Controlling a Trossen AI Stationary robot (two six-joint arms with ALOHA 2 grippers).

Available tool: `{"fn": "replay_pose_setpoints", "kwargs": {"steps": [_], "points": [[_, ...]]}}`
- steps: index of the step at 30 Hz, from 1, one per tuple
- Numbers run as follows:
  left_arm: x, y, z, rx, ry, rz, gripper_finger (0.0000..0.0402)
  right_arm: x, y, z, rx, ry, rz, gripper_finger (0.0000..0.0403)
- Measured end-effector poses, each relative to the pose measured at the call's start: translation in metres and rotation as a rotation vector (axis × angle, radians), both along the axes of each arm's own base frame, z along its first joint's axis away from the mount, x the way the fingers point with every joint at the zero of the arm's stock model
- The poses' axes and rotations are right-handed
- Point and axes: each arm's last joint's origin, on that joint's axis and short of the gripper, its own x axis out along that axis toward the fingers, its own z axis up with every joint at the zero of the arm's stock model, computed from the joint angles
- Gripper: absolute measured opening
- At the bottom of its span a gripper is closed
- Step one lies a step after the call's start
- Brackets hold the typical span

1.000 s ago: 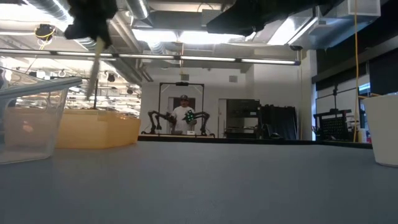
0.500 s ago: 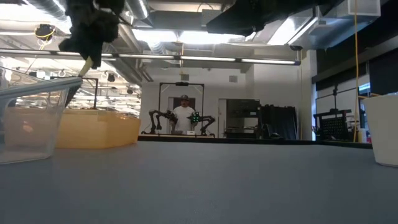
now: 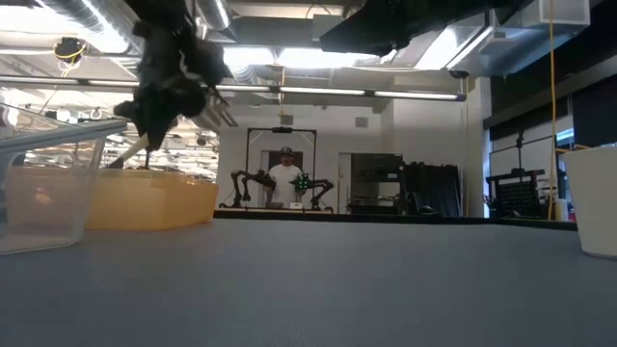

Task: Sort silverware by color (type)
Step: Put the yellow knife into the orange bin

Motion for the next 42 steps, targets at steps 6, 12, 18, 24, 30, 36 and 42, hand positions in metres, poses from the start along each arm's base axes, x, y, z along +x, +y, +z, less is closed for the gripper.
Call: {"fn": "replay_pose_setpoints", "kwargs": {"steps": [6, 12, 18, 24, 30, 36, 42], "points": [[0.01, 0.017, -0.027, -0.064, 0.074, -0.003, 0.0041, 0.0, 0.0, 0.0, 0.0, 0.0, 0.0, 0.0111], [0.018, 0.028, -0.052, -0.112, 0.124, -0.005, 0.0041, 0.0, 0.0, 0.0, 0.0, 0.001, 0.0, 0.0111], [0.026, 0.035, -0.066, -0.11, 0.126, -0.012, 0.0041, 0.0, 0.0, 0.0, 0.0, 0.001, 0.0, 0.0111], [0.029, 0.038, -0.07, -0.087, 0.11, -0.012, 0.0048, 0.0, 0.0, 0.0, -0.001, 0.005, 0.0, 0.0111], [0.034, 0.042, -0.071, -0.011, 0.085, -0.019, 0.0057, 0.0, 0.0, 0.0, -0.001, 0.005, 0.0, 0.0111], [0.039, 0.044, -0.071, 0.061, 0.078, -0.031, 0.0055, 0.0, 0.0, 0.0, -0.001, 0.005, 0.0, 0.0111], [0.043, 0.042, -0.071, 0.081, 0.073, -0.043, 0.0055, 0.0, 0.0, 0.0, -0.001, 0.005, 0.0, 0.0111]]}}
